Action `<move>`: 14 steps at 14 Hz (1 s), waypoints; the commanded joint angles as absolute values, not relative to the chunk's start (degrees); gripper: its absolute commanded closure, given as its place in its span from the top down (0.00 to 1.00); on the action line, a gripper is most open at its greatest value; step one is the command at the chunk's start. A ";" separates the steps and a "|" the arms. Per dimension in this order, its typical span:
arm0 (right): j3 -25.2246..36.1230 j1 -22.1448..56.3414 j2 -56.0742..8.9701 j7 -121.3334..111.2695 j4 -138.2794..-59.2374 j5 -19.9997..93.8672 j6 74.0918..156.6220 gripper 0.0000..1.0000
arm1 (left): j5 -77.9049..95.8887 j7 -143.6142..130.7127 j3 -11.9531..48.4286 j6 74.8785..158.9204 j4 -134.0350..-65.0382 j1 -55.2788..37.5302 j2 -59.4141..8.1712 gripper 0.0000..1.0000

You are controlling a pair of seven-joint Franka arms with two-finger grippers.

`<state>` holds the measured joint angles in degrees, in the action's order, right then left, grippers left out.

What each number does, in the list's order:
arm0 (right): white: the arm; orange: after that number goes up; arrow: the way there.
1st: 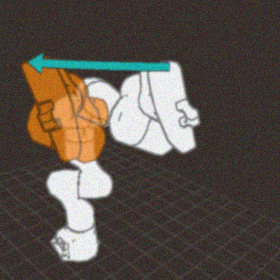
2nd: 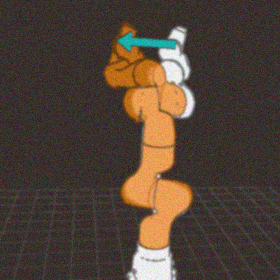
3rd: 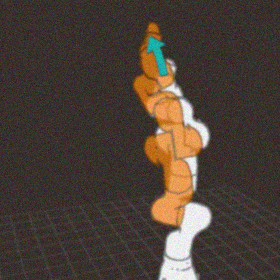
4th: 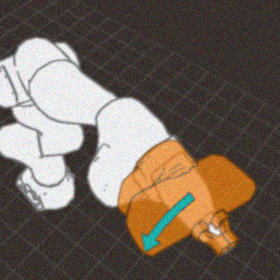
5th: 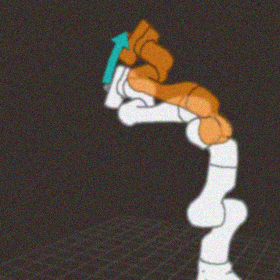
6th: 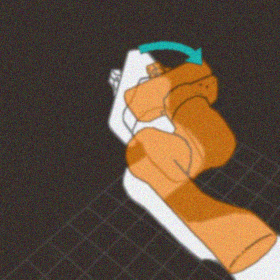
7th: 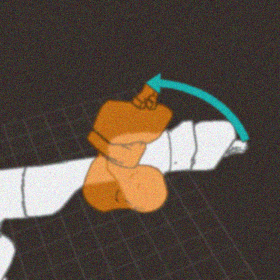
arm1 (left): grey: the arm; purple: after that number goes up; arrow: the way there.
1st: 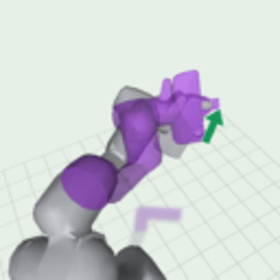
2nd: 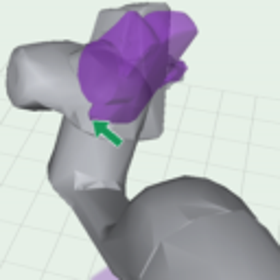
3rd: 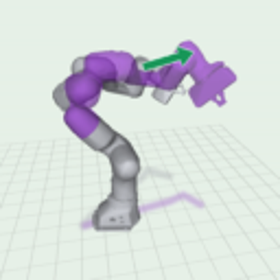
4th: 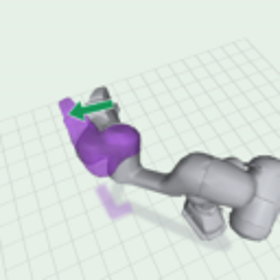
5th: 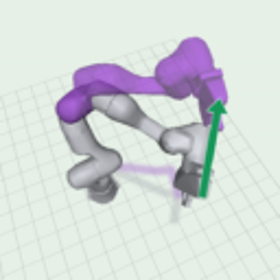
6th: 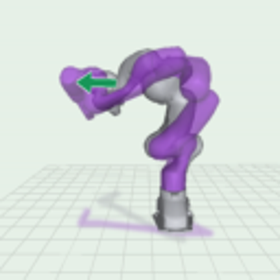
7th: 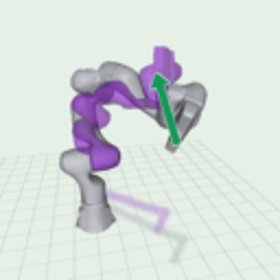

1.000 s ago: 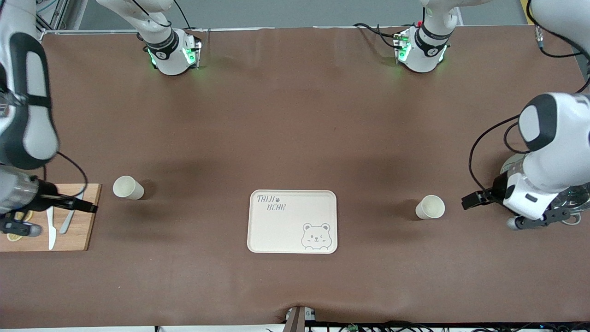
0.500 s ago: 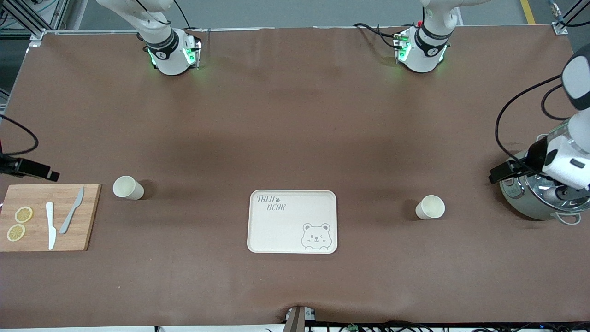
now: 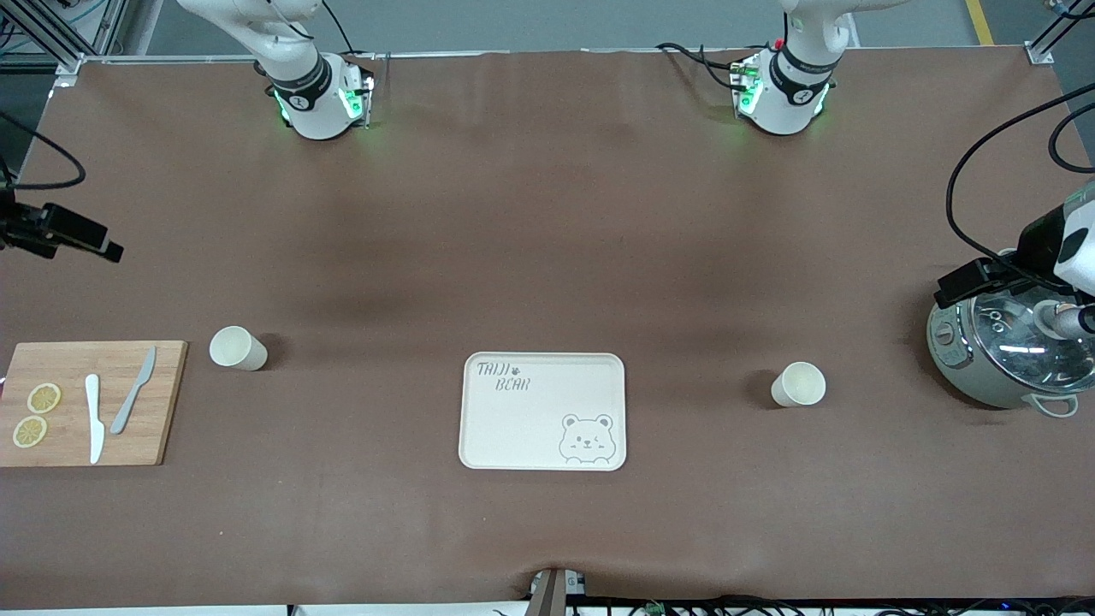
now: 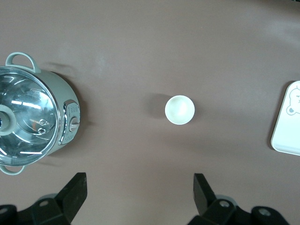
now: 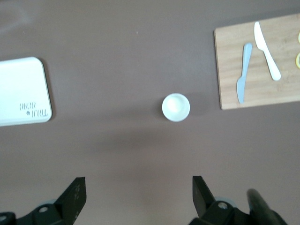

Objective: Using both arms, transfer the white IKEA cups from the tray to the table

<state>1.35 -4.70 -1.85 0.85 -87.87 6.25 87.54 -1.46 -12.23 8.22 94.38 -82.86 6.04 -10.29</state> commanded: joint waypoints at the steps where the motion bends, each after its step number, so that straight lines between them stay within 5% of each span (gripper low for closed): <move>1: -0.08 -4.48 2.10 1.76 -91.75 2.92 86.58 1.00 | -1.85 -11.42 8.88 93.08 -82.53 6.15 -8.79 1.00; 14: 3.25 -2.72 3.52 1.67 -92.81 2.02 87.63 1.00 | -2.64 -12.48 11.95 87.37 -82.53 5.45 -7.56 1.00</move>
